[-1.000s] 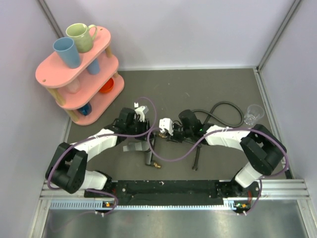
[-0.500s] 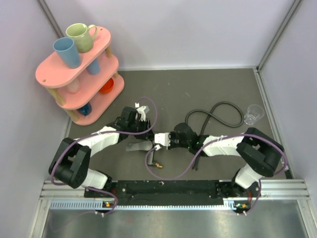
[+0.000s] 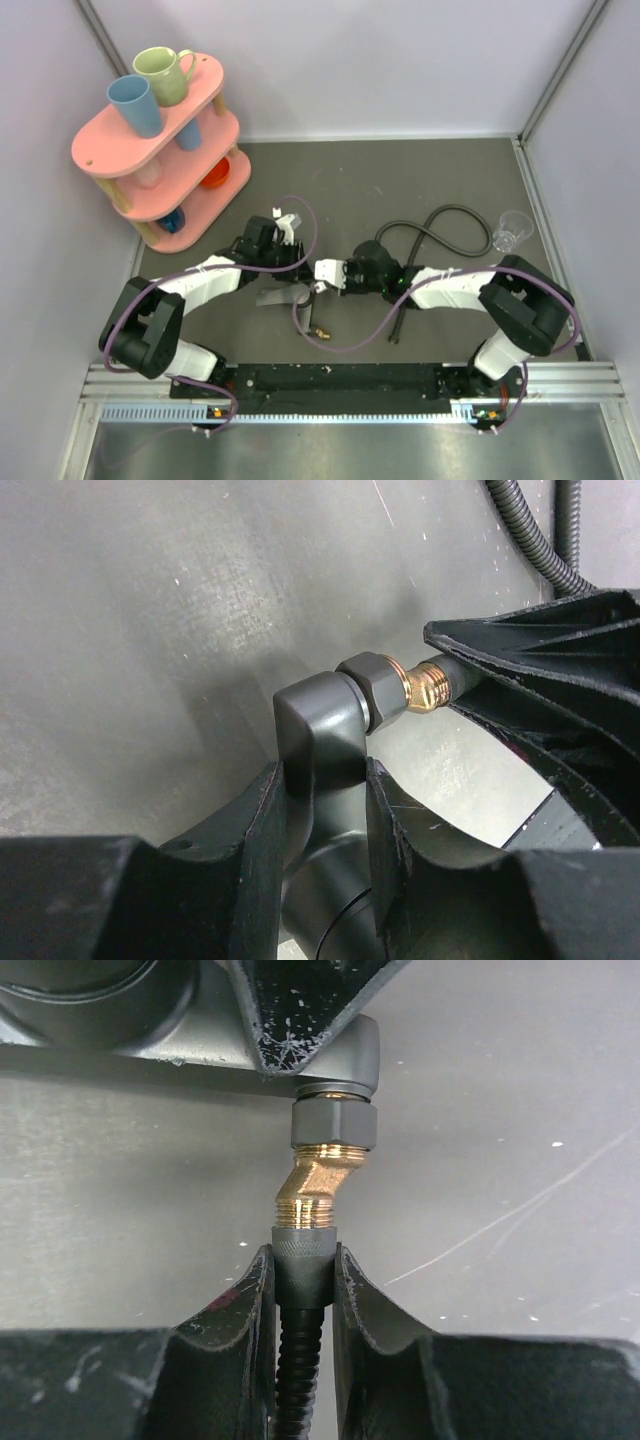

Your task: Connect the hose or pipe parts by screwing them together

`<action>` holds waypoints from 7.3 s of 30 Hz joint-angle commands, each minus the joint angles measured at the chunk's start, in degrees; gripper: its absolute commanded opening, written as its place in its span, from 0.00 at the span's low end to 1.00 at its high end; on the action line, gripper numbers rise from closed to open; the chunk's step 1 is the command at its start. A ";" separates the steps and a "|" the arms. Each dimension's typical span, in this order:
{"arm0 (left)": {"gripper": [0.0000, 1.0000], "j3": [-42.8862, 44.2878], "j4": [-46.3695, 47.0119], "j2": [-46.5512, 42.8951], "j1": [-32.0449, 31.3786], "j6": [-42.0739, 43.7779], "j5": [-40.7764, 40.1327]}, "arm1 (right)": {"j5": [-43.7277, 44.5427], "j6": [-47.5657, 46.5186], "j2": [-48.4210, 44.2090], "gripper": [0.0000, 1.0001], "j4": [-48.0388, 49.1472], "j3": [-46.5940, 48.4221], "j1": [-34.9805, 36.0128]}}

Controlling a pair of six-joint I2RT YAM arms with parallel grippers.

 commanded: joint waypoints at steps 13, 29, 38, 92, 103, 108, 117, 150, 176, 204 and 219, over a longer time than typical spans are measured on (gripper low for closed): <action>0.00 -1.41 15.64 -4.33 -6.68 4.28 13.56 | -52.90 28.84 8.28 0.00 -6.76 22.20 -10.38; 0.00 -3.17 17.40 -9.34 -7.03 7.18 11.01 | -53.03 44.25 10.06 0.35 -4.65 22.65 -16.28; 0.00 -0.80 12.57 -8.81 -4.40 5.25 11.01 | -38.43 25.09 -0.49 0.64 -8.17 13.16 -16.36; 0.50 18.71 -30.67 17.73 -14.93 4.46 -30.99 | 1.48 39.06 -36.45 0.64 5.79 -14.53 -20.32; 0.47 23.02 -35.60 17.64 -15.82 4.46 -36.71 | 2.97 39.32 -36.45 0.64 3.51 -13.30 -20.23; 0.58 23.55 -37.70 16.41 -16.26 2.96 -36.54 | 3.06 39.05 -37.06 0.64 2.98 -13.12 -20.23; 0.56 28.03 -42.72 20.19 -17.49 0.77 -37.87 | 3.23 39.14 -37.32 0.64 3.15 -13.30 -20.23; 0.00 31.28 -44.74 15.45 -11.08 18.60 -13.26 | -6.09 -4.88 -23.62 0.62 31.55 -25.78 3.23; 0.00 29.27 -43.78 14.66 -7.73 20.37 -1.66 | 6.31 -14.56 5.30 0.13 50.70 -17.70 11.59; 0.00 11.95 -14.70 0.25 -8.79 13.07 -0.67 | -33.66 47.13 2.66 0.00 27.07 1.46 -10.73; 0.00 3.78 0.43 -9.77 -8.88 10.79 -9.38 | -46.96 87.03 16.02 0.00 48.06 4.98 -17.77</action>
